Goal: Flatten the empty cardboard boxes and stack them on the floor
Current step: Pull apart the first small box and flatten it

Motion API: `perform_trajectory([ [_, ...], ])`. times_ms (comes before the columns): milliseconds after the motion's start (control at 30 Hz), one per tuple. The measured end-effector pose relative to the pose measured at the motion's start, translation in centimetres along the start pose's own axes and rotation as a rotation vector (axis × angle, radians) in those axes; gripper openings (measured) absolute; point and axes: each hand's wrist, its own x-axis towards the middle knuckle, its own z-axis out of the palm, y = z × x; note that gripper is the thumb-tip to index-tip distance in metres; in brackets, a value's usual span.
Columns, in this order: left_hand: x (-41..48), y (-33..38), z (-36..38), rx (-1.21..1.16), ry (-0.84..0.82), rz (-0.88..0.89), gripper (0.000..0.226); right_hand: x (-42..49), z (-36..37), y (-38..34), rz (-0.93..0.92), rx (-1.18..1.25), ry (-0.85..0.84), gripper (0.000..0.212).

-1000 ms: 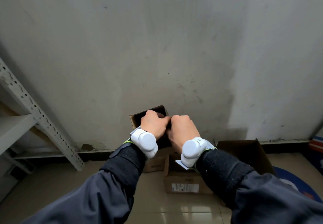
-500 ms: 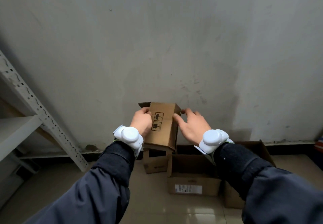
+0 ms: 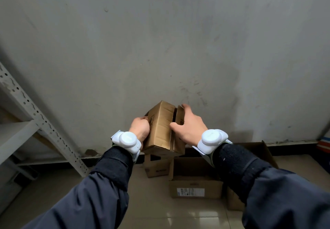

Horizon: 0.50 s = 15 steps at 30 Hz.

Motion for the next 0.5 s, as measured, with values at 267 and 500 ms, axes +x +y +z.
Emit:
perform_trajectory([
  [267, -7.2, 4.0, 2.9, 0.582, 0.251, 0.387, 0.042, 0.1, 1.1, 0.0, 0.042, -0.151, 0.14, 0.068],
  [500, -8.4, 4.0, 3.7, 0.667, 0.097, 0.24, 0.087, 0.1, 0.2, 0.5, -0.024, -0.18, 0.088, 0.073],
])
